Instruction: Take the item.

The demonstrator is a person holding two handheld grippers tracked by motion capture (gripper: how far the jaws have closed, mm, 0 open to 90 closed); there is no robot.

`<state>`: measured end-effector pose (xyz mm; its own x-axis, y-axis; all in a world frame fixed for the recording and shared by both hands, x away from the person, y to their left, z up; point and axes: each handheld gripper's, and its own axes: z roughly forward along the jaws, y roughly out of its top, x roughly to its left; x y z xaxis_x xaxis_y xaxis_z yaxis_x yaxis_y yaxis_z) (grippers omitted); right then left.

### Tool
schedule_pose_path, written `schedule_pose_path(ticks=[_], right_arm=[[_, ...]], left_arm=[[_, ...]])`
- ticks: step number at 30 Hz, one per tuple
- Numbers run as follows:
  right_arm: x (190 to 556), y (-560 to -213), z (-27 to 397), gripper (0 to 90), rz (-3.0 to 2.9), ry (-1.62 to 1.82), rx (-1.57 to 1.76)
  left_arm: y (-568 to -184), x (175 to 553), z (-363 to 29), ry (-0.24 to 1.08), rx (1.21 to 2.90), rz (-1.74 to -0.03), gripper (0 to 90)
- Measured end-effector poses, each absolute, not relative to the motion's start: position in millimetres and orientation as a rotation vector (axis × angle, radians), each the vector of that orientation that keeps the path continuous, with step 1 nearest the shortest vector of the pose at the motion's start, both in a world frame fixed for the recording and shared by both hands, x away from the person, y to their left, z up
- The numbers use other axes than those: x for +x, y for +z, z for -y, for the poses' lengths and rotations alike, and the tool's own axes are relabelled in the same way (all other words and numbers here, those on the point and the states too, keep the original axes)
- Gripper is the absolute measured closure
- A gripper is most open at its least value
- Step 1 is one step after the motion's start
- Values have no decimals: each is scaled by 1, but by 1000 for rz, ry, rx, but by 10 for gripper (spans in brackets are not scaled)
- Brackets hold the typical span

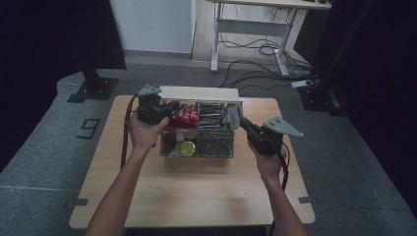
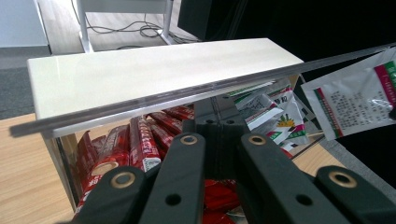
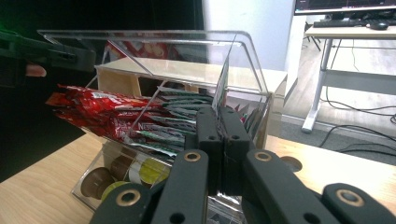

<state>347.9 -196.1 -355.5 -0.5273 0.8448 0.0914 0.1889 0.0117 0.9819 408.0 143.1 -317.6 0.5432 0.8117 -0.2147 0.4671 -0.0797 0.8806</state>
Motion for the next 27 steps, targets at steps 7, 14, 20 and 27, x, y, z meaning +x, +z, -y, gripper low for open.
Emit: schedule_pose_path(ticks=[7,14,20,27], right_arm=[[342,-354,202,881,-1734,1574,1057],[335,-356,210,881,-1723,1593,1061],[329,-356,216,881,-1726,1597,1055],[324,-357,224,881,-1714,1599,1064]], left_arm=[[-317,408,-143,405,1724,-1077,900],[-317,407,-143,408,1725,-1076,900],[-317,407,-143,408,1725,-1075,900],[-317,407,-143,409,1726,-1074,900]])
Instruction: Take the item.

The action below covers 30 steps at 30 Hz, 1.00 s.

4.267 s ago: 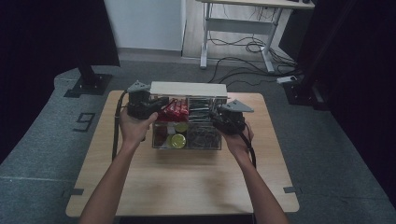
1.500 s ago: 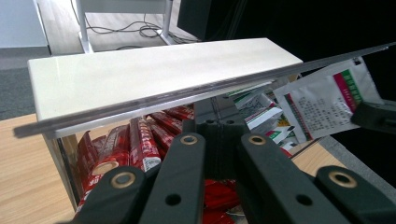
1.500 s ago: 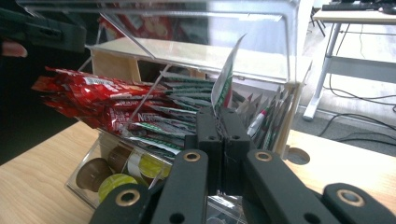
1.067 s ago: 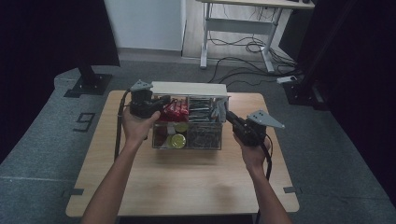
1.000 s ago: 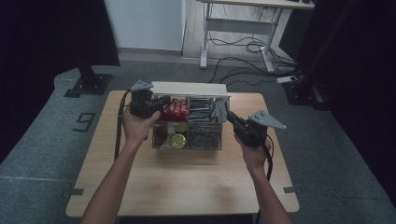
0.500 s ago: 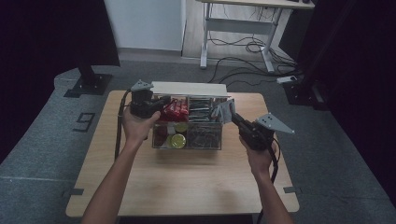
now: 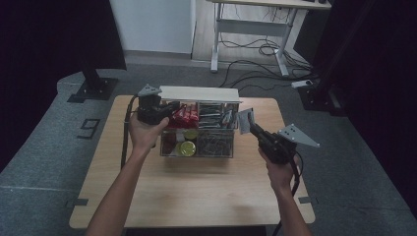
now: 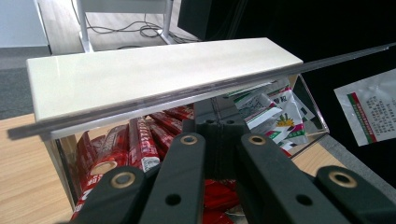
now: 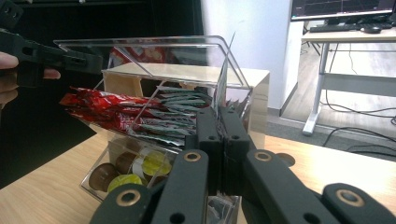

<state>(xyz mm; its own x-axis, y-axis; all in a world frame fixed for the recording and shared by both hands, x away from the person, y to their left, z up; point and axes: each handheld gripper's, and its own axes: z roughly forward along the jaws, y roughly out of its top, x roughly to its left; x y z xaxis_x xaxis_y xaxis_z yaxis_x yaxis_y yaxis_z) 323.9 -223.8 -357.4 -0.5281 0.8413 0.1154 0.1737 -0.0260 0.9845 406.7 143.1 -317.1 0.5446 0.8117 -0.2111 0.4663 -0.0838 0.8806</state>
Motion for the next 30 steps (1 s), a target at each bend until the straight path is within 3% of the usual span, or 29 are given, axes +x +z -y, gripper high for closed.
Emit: schedule_pose_path(ticks=[30], right_arm=[[314,-384,249,882,-1689,1583,1128]], left_arm=[[-317,405,-143,408,1728,-1073,900]])
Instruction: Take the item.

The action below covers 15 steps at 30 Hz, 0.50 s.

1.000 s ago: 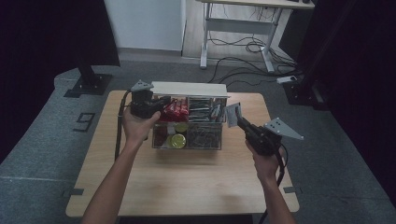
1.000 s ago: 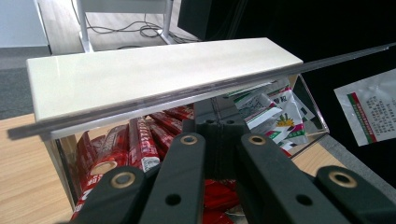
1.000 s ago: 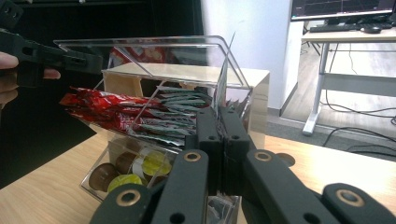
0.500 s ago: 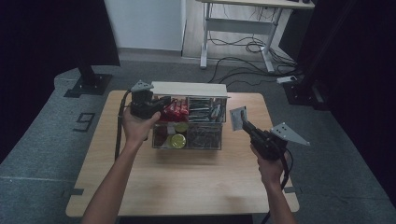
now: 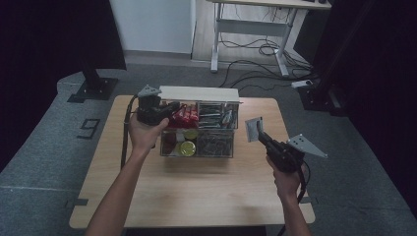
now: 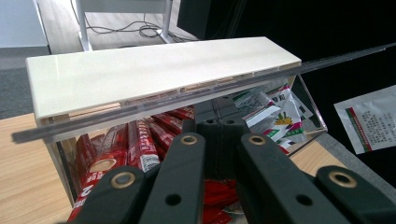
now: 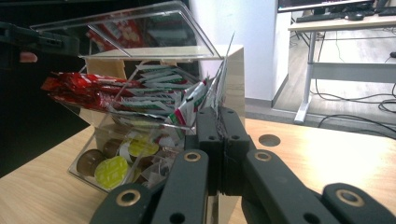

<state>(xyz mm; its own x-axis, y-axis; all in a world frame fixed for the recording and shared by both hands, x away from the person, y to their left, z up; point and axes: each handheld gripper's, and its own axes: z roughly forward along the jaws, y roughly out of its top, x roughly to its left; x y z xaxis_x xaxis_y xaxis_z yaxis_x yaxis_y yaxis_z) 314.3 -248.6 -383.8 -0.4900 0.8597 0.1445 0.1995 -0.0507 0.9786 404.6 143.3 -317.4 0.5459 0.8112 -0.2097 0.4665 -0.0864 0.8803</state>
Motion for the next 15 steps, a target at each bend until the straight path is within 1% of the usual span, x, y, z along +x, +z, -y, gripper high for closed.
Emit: schedule_pose_path(ticks=[15], right_arm=[[316,-408,258,881,-1699,1556,1188]], left_arm=[[-319,405,-142,408,1731,-1074,900]])
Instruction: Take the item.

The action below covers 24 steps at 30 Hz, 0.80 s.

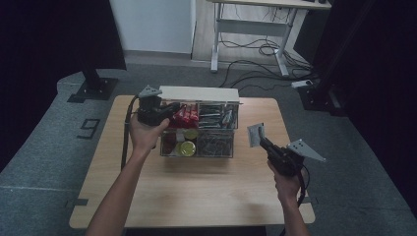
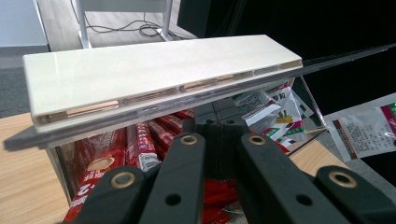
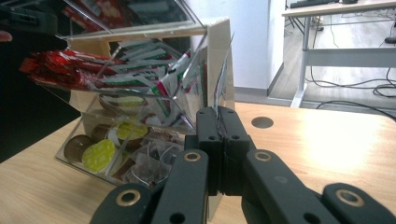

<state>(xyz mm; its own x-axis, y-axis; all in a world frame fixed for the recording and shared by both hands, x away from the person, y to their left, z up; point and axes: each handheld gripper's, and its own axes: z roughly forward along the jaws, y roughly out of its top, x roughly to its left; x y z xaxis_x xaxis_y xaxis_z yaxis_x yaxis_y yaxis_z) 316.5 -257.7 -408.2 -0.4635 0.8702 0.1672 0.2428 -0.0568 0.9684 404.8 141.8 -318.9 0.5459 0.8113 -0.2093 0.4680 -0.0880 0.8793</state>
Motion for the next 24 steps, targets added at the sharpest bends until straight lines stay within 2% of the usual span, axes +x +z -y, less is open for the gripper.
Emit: schedule_pose_path(ticks=[24], right_arm=[[322,-451,269,881,-1720,1488,1281]], left_arm=[[-320,404,-140,408,1733,-1073,900]])
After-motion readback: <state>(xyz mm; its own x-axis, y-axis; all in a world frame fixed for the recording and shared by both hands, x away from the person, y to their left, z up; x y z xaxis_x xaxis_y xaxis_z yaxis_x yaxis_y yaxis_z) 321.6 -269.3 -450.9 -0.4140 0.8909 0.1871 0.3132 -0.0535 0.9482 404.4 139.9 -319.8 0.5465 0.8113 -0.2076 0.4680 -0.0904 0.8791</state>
